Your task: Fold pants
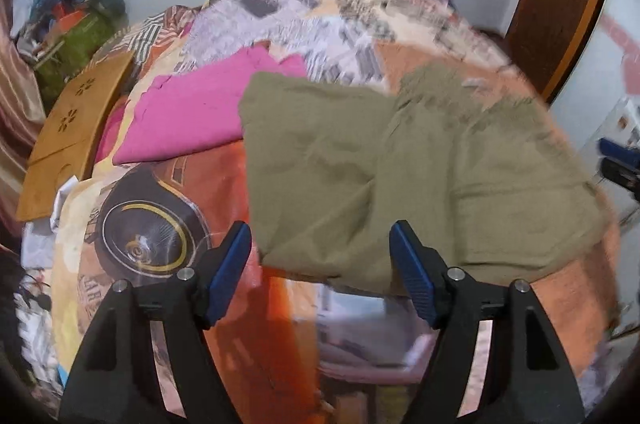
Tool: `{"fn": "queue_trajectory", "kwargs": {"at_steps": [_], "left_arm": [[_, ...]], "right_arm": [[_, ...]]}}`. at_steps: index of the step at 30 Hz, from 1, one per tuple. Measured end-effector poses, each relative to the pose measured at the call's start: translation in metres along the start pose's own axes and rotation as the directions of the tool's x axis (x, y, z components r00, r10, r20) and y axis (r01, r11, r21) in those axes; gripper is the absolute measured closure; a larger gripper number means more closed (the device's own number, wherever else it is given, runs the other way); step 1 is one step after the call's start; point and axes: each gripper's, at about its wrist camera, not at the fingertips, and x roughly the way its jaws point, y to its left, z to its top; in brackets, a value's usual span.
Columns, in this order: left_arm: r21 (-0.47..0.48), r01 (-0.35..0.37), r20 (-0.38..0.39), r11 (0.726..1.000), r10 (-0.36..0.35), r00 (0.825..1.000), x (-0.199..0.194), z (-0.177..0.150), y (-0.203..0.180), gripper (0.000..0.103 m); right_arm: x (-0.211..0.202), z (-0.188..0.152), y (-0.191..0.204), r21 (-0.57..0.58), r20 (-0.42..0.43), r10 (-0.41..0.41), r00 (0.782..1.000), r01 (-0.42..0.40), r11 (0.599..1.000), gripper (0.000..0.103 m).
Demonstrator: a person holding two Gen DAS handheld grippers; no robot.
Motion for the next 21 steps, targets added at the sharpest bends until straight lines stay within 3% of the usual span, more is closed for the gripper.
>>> {"fn": "queue_trajectory", "kwargs": {"at_steps": [3,7,8,10,11,14,17,21], "left_arm": [[0.015,0.003,-0.019,1.0,-0.003,1.0,0.019,-0.006,0.006,0.019],[0.017,0.013,-0.002,1.0,-0.013,1.0,0.016,-0.014,0.022,0.016],[0.025,-0.004,-0.002,1.0,0.004,1.0,0.015,-0.015,0.024,0.017],[0.065,-0.118,-0.007,0.991,0.119,0.993,0.018,-0.022,0.031,0.017],[0.062,-0.122,-0.016,0.991,0.124,0.992,0.02,-0.023,0.036,0.018],[0.001,-0.061,-0.04,0.998,0.061,0.997,0.019,-0.024,0.055,0.02],[-0.03,-0.028,0.018,0.999,0.028,0.999,0.004,-0.009,0.059,0.02],[-0.048,0.108,0.067,0.993,-0.105,0.992,-0.006,0.022,0.047,0.02]], "right_arm": [[0.027,-0.011,0.016,0.006,-0.064,0.019,0.998,-0.018,1.0,0.051],[0.042,-0.026,0.014,0.024,-0.095,-0.018,0.995,0.02,1.0,0.051],[0.04,-0.027,0.008,0.052,-0.097,-0.014,0.995,0.019,0.998,0.051],[0.034,-0.028,0.0,0.07,-0.098,-0.034,0.995,0.041,0.997,0.05],[0.031,-0.029,-0.004,0.074,-0.098,-0.046,0.994,0.053,0.996,0.049],[0.024,-0.027,-0.011,0.085,-0.11,-0.069,0.992,0.078,0.993,0.049],[0.015,-0.018,-0.008,0.063,-0.077,-0.1,0.992,0.105,0.992,0.049],[0.017,0.005,-0.002,0.051,-0.02,-0.097,0.995,0.097,0.994,0.048]]}}
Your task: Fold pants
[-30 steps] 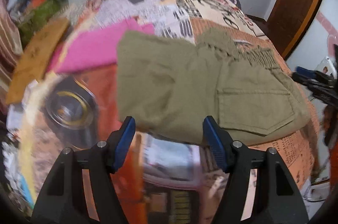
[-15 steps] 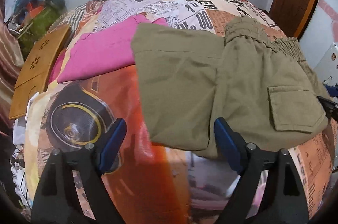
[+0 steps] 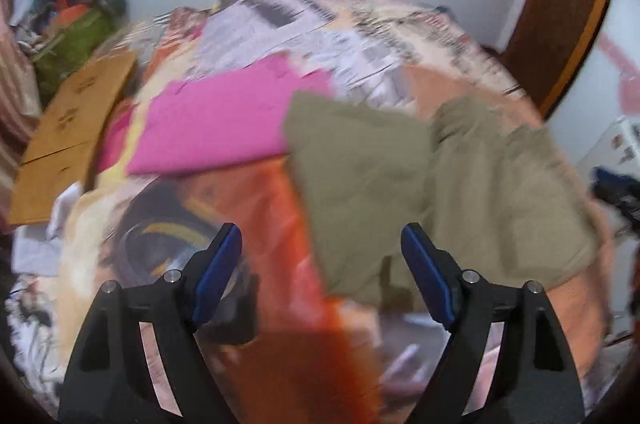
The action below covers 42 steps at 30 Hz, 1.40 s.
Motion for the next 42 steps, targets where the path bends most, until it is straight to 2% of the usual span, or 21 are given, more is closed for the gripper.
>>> {"fn": "queue_trajectory", "kwargs": {"at_steps": [3,5,7,10,12,14,19,20,22,23,27,31,36,39,42], "left_arm": [[0.029,0.058,0.001,0.998,-0.058,0.998,0.008,0.02,-0.02,0.02],[0.06,0.108,-0.032,0.992,-0.106,0.994,0.025,0.031,-0.037,0.02],[0.096,0.123,-0.067,0.988,-0.117,0.991,0.041,0.036,-0.05,0.02],[0.157,0.065,-0.117,0.985,-0.047,0.992,0.073,0.04,-0.061,0.019],[0.155,0.057,-0.116,0.986,-0.04,0.992,0.079,0.04,-0.058,0.013],[0.144,0.043,-0.103,0.989,-0.029,0.994,0.08,0.042,-0.051,0.013],[0.079,0.072,-0.073,0.994,-0.066,0.995,0.065,0.05,-0.022,0.011],[0.071,0.057,-0.063,0.996,-0.052,0.997,0.06,0.05,-0.018,0.011],[0.073,-0.066,-0.023,0.995,0.068,0.997,0.049,0.051,-0.009,0.011],[0.07,-0.075,-0.017,0.995,0.076,0.997,0.045,0.05,-0.004,0.011],[-0.04,0.007,-0.063,0.999,-0.01,0.998,0.039,0.041,0.029,0.011],[-0.104,0.085,-0.114,0.991,-0.096,0.989,0.055,0.026,0.043,0.011],[-0.113,0.13,-0.181,0.985,-0.149,0.972,0.083,0.014,0.034,0.012],[-0.117,0.17,-0.161,0.979,-0.188,0.969,0.088,0.013,0.03,0.014],[-0.155,0.223,-0.162,0.962,-0.248,0.955,0.097,0.013,0.028,0.018]], "right_arm": [[0.016,0.013,0.005,-0.018,0.004,0.001,1.0,-0.001,1.0,0.048],[0.029,0.018,0.007,-0.019,-0.013,0.007,1.0,-0.007,1.0,0.048],[0.045,0.021,0.008,-0.025,-0.045,0.022,0.999,-0.023,0.999,0.048],[0.063,0.018,0.01,-0.053,-0.095,0.023,0.995,-0.028,0.998,0.048],[0.066,0.015,0.008,-0.065,-0.097,0.02,0.995,-0.027,0.997,0.048],[0.064,0.015,0.003,-0.072,-0.094,0.007,0.995,-0.014,0.997,0.048],[0.055,0.013,-0.015,-0.047,-0.094,0.018,0.995,-0.023,0.999,0.046],[0.053,0.012,-0.015,-0.044,-0.093,0.018,0.996,-0.022,0.999,0.046],[0.044,0.012,-0.011,-0.051,-0.072,-0.002,0.997,-0.002,0.999,0.046],[0.04,0.012,-0.01,-0.058,-0.06,-0.013,0.998,0.01,0.998,0.046],[0.021,0.012,-0.01,-0.041,-0.018,-0.022,1.0,0.022,0.999,0.044],[0.016,0.007,-0.021,0.058,-0.028,0.02,0.999,-0.018,0.998,0.037],[0.03,-0.004,-0.021,0.115,-0.077,0.02,0.997,-0.011,0.993,0.037],[0.041,-0.006,-0.019,0.135,-0.095,0.05,0.994,-0.037,0.99,0.037],[0.055,-0.003,-0.022,0.151,-0.114,0.075,0.991,-0.057,0.987,0.037]]}}
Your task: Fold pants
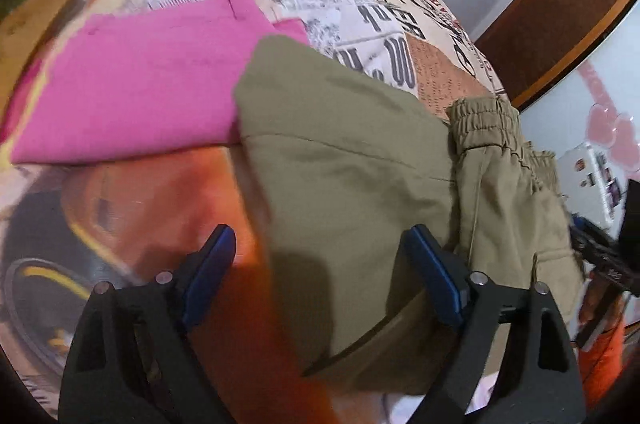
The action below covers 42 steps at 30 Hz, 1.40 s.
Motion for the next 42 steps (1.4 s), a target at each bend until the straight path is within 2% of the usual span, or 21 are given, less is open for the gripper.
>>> {"fn": "queue_trajectory", "kwargs": {"at_steps": [2,5,13,14,15,17,20,22,23,26,28,30,36,42], "left_arm": [[-0.02,0.044,0.002,0.999,-0.044,0.999,0.004,0.002,0.001,0.023],[-0.014,0.061,0.015,0.998,-0.061,0.998,0.004,0.004,0.0,0.032],[0.01,0.015,0.033,1.0,-0.015,0.999,-0.004,0.007,-0.016,0.057],[0.024,0.004,0.035,1.0,-0.004,0.999,-0.004,0.007,-0.019,0.06],[0.034,-0.003,0.038,0.999,0.002,0.999,-0.004,0.006,-0.02,0.062],[0.052,-0.016,0.044,0.999,0.014,0.999,-0.004,0.005,-0.023,0.064],[0.063,-0.015,0.05,0.998,0.012,0.999,-0.004,0.005,-0.026,0.072],[0.071,-0.014,0.051,0.997,0.011,0.999,-0.004,0.006,-0.029,0.079],[0.079,-0.023,0.054,0.997,0.019,0.998,-0.004,0.006,-0.031,0.082],[0.103,-0.051,0.064,0.993,0.044,0.997,-0.005,0.007,-0.037,0.087],[0.109,-0.063,0.07,0.992,0.056,0.996,-0.008,0.008,-0.04,0.091],[0.117,-0.057,0.074,0.991,0.049,0.996,-0.012,0.009,-0.042,0.096],[0.147,-0.073,0.094,0.986,0.06,0.994,-0.03,0.013,-0.051,0.099],[0.187,-0.068,0.142,0.98,0.041,0.989,-0.059,0.014,-0.064,0.1]], "right_arm": [[0.011,0.007,-0.004,0.02,-0.025,0.028,0.999,-0.028,0.999,0.037],[0.022,0.012,-0.013,0.065,-0.056,0.071,0.996,-0.067,0.996,0.035],[0.034,0.02,-0.021,0.067,-0.111,0.107,0.988,-0.1,0.993,0.033],[0.033,0.02,-0.02,0.055,-0.114,0.1,0.989,-0.094,0.994,0.029],[0.035,0.02,-0.019,0.04,-0.118,0.079,0.99,-0.074,0.996,0.02],[0.04,0.02,-0.022,0.042,-0.12,0.061,0.991,-0.057,0.998,0.013],[0.046,0.018,-0.029,0.094,-0.132,0.117,0.984,-0.105,0.99,0.014],[0.044,0.019,-0.027,0.088,-0.13,0.146,0.981,-0.136,0.987,0.027],[0.042,0.019,-0.025,0.082,-0.132,0.17,0.977,-0.161,0.984,0.04],[0.037,0.022,-0.016,0.032,-0.125,0.137,0.983,-0.134,0.99,0.048],[0.035,0.025,-0.012,0.009,-0.114,0.126,0.986,-0.125,0.992,0.057],[0.03,0.029,-0.01,-0.011,-0.098,0.125,0.987,-0.126,0.992,0.074],[0.014,0.042,0.004,-0.074,-0.052,0.098,0.994,-0.101,0.992,0.089],[-0.009,0.055,0.018,-0.097,-0.017,0.106,0.994,-0.107,0.989,0.093]]}}
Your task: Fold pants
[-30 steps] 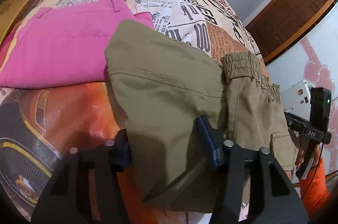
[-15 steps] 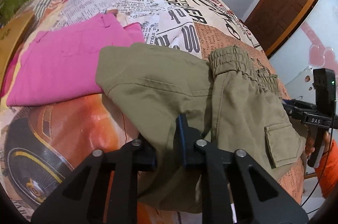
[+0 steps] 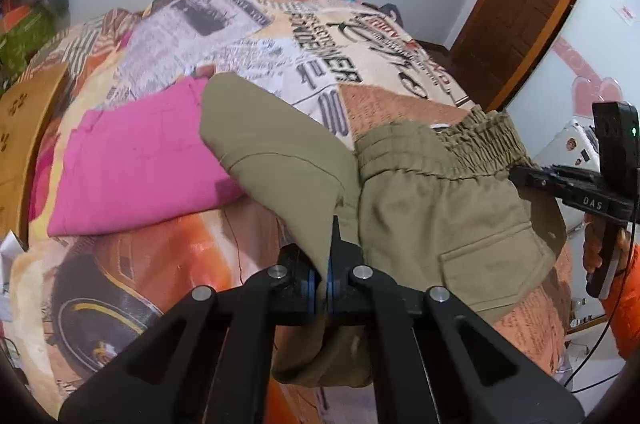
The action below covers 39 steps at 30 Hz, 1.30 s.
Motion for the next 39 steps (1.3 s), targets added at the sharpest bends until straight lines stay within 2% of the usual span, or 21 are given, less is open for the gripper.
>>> {"fn": "queue_trajectory", "kwargs": {"at_steps": [8,14,18,25,28,35,39], "left_arm": [[-0.004,-0.025,0.065,1.0,0.025,0.998,-0.038,0.004,0.002,0.101],[-0.028,-0.038,0.121,0.999,0.041,0.992,-0.073,0.01,0.023,0.101],[-0.042,-0.043,0.114,0.998,0.047,0.992,-0.086,0.019,0.046,0.101],[-0.099,-0.06,0.106,0.993,0.07,0.992,-0.095,0.039,0.105,0.103],[-0.099,-0.096,0.108,0.99,0.107,0.988,-0.088,0.043,0.123,0.103],[-0.094,-0.143,0.087,0.985,0.151,0.985,-0.067,0.042,0.155,0.103],[-0.116,-0.132,0.09,0.985,0.142,0.986,-0.06,0.038,0.173,0.103]], "right_arm": [[-0.023,0.016,0.039,-0.074,0.056,-0.01,0.998,0.014,0.997,0.094],[-0.031,0.037,0.071,-0.126,0.103,0.002,0.995,0.011,0.992,0.094],[-0.027,0.053,0.093,-0.164,0.124,0.027,0.992,-0.006,0.986,0.094],[0.011,0.081,0.128,-0.225,0.117,0.068,0.991,-0.04,0.973,0.094],[0.034,0.091,0.138,-0.238,0.104,0.076,0.992,-0.05,0.97,0.095],[0.082,0.105,0.154,-0.269,0.062,0.067,0.996,-0.048,0.962,0.095],[0.101,0.111,0.155,-0.239,0.037,0.092,0.995,-0.081,0.968,0.095]]}}
